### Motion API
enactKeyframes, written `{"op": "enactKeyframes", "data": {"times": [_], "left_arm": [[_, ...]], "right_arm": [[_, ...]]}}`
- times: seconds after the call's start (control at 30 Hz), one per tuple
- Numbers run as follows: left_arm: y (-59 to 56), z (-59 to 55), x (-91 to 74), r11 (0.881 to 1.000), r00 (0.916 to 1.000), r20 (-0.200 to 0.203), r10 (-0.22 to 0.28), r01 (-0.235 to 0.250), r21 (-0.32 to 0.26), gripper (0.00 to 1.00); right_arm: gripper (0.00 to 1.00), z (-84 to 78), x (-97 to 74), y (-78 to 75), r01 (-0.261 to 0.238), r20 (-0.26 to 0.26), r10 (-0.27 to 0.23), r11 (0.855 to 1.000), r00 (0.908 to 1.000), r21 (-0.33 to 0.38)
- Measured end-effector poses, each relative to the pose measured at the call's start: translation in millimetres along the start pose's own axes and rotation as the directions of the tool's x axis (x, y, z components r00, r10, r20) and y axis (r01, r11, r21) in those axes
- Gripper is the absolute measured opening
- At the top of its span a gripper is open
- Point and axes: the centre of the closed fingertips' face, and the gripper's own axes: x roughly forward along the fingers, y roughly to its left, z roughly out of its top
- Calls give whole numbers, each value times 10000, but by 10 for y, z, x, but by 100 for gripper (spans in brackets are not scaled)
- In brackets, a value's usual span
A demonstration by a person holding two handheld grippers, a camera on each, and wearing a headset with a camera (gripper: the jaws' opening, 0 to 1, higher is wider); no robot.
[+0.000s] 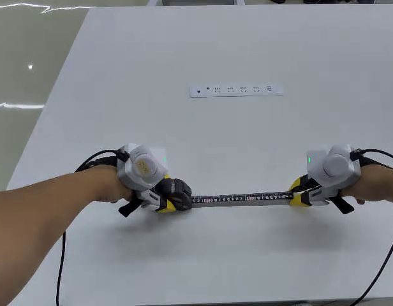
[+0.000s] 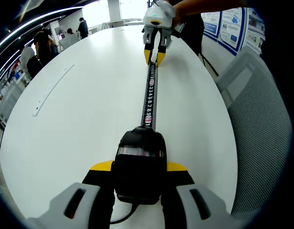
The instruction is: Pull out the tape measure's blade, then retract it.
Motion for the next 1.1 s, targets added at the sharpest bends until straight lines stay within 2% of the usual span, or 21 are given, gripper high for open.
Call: {"op": "enactKeyframes", "data": {"times": [0.13,0.2,0.67,0.77,0.87,0.9,0.97,1.0,1.1], "left_arm": [[-1,-3,0,10000,10000,-6,-9,9,19,33],[-2,-4,2,10000,10000,1,-26,26,15,33],[0,-9,2,10000,10000,40,-13,12,15,33],[-1,-9,0,10000,10000,25,-15,15,59,34],[-1,-8,1,10000,10000,18,-8,8,40,34],[0,-7,1,10000,10000,8,-11,11,39,34],[0,-6,1,10000,10000,-1,-20,20,37,34],[2,-6,1,10000,10000,-3,-22,22,40,34],[4,-6,1,10000,10000,5,-15,15,39,34]], "right_arm": [[15,11,-1,0,70,54,-70,9999,10000,-101],[15,18,3,-6,75,-1,-75,10000,10000,39],[16,46,6,15,321,-296,-331,9989,9990,-353],[20,73,10,13,421,-258,-432,9983,9987,-404],[29,89,15,24,387,-115,-387,9992,9992,56],[33,100,17,42,258,36,-260,9984,9997,495],[43,71,1,-14,579,-75,-576,9961,9983,659],[46,58,-17,-68,898,-58,-896,9916,9960,926],[56,55,-56,-126,1252,234,-1323,9726,9909,1958]]}}
